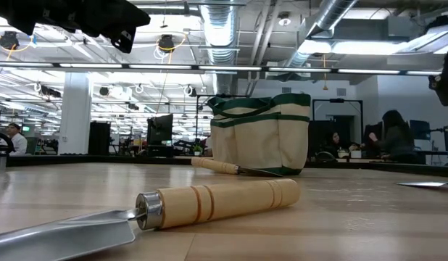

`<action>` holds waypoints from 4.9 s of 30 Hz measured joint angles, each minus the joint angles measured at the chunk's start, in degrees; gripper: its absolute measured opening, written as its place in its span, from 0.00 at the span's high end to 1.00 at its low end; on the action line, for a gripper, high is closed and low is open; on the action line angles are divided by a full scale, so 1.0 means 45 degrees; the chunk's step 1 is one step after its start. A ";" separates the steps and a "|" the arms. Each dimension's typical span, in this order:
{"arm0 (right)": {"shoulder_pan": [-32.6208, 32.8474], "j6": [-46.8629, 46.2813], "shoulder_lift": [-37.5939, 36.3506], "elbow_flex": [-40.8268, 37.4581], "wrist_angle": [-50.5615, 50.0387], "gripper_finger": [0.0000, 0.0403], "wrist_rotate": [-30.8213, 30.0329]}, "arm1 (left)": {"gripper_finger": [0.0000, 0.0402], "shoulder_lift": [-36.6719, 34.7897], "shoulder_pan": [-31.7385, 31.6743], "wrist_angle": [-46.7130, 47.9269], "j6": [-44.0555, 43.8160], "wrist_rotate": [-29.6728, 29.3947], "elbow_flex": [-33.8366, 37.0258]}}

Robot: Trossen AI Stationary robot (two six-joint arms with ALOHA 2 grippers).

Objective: Pick & Place Garden tools in Gardening bag
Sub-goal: Put the brown trowel into the gardening bag

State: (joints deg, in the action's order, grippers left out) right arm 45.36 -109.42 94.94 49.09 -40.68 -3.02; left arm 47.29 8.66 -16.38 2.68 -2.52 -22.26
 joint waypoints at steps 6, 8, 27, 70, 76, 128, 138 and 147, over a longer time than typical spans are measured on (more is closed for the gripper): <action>0.0000 -0.0012 -0.0034 -0.0149 0.0190 0.74 -0.0003 | 1.00 0.0000 0.0001 -0.0005 0.0000 0.0000 0.0000; 0.0000 -0.0022 -0.0029 -0.0149 0.0127 0.79 0.0012 | 1.00 0.0005 0.0001 -0.0010 0.0000 0.0000 0.0000; -0.0588 0.2744 0.0029 0.2817 -0.4324 0.87 0.0362 | 1.00 0.0005 -0.0001 -0.0034 0.0000 0.0000 0.0005; -0.7096 2.1258 -0.0005 0.7176 -1.0117 0.87 -0.7065 | 1.00 0.0005 0.0001 -0.0005 -0.0024 0.0000 0.0005; -0.6905 2.3261 -0.0005 0.7176 -0.9524 0.87 -0.7064 | 1.00 0.0005 -0.0004 -0.0028 -0.0029 -0.0082 0.0005; -0.8018 2.8637 0.3784 1.1080 -1.0953 0.87 -1.0528 | 1.00 0.0005 -0.0023 -0.0044 -0.0019 -0.0481 0.0005; -0.8374 2.8060 0.4102 1.1109 -1.0974 0.87 -1.0022 | 1.00 0.0005 -0.0023 -0.0019 -0.0029 -0.0481 0.0005; -0.8434 2.7893 0.4163 1.1076 -1.0961 0.87 -0.9504 | 1.00 0.0005 -0.0023 -0.0019 -0.0029 -0.0481 0.0005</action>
State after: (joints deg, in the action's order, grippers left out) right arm 7.41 16.11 113.67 98.94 -90.00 -45.78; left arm 47.31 8.56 -16.47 2.55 -4.69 -22.24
